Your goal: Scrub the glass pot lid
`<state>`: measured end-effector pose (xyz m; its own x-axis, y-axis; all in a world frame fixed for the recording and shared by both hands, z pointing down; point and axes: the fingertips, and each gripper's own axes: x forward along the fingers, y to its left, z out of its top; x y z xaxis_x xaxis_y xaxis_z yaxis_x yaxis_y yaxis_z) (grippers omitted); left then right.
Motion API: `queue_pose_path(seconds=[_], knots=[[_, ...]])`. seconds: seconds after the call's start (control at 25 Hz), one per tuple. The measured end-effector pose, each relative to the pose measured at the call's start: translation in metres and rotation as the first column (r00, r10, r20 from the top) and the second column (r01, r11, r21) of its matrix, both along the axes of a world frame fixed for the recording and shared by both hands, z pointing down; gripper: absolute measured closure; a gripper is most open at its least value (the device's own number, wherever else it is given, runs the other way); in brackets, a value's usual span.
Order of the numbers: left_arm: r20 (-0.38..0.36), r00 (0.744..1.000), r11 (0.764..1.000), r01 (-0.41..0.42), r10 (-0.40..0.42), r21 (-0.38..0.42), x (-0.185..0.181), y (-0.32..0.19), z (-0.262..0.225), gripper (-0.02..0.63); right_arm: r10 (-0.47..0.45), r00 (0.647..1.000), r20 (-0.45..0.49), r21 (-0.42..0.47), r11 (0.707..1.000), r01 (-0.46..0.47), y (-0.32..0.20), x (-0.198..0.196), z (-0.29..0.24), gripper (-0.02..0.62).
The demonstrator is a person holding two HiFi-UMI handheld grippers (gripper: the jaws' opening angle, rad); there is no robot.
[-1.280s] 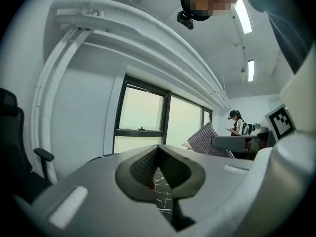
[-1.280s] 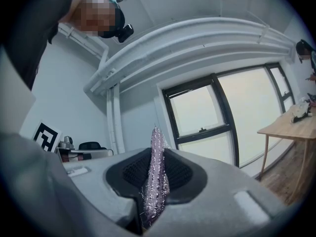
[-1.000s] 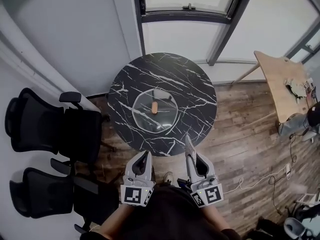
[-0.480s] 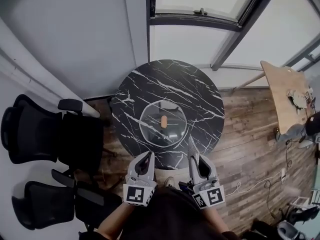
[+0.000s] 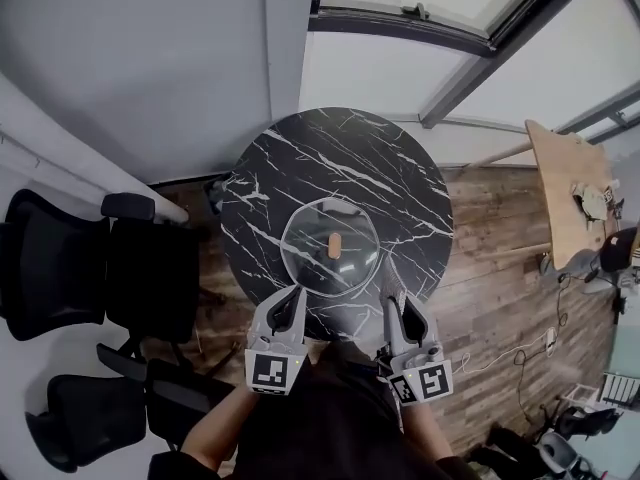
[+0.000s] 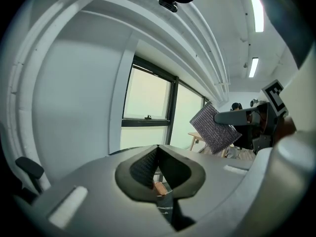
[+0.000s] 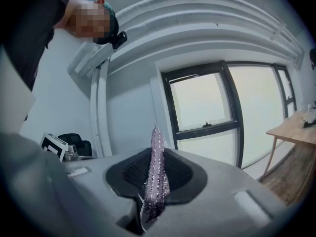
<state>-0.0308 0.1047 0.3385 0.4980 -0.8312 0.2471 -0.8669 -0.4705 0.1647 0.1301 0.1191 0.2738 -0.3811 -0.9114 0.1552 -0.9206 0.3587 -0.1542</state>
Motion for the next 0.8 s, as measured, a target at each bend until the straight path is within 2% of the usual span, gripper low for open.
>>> queue_pose_path(seconds=[0.08, 0.24, 0.4, 0.56, 0.8], knots=[[0.006, 1.0, 1.0, 0.009, -0.009, 0.013, 0.002, -0.007, 0.008, 0.603, -0.01, 1.0, -0.003, 0.003, 1.0, 0.01, -0.009, 0.003, 0.002, 0.518], [0.027, 0.999, 0.999, 0.025, -0.024, -0.024, 0.012, -0.01, 0.024, 0.603, -0.037, 0.999, -0.015, 0.002, 0.999, 0.037, -0.027, 0.015, 0.013, 0.518], [0.03, 0.996, 0.994, 0.091, -0.089, -0.065, 0.028, -0.022, 0.045, 0.603, -0.129, 0.992, -0.005, -0.009, 0.992, 0.129, -0.051, 0.028, 0.024, 0.518], [-0.013, 0.978, 0.969, 0.205, -0.209, -0.139, 0.047, -0.036, 0.056, 0.603, -0.268, 0.963, 0.011, -0.057, 0.962, 0.268, -0.063, 0.038, 0.042, 0.517], [0.041, 0.953, 0.931, 0.303, -0.301, -0.201, 0.072, -0.059, 0.089, 0.603, -0.43, 0.903, 0.024, -0.071, 0.9, 0.43, -0.097, 0.052, 0.058, 0.517]])
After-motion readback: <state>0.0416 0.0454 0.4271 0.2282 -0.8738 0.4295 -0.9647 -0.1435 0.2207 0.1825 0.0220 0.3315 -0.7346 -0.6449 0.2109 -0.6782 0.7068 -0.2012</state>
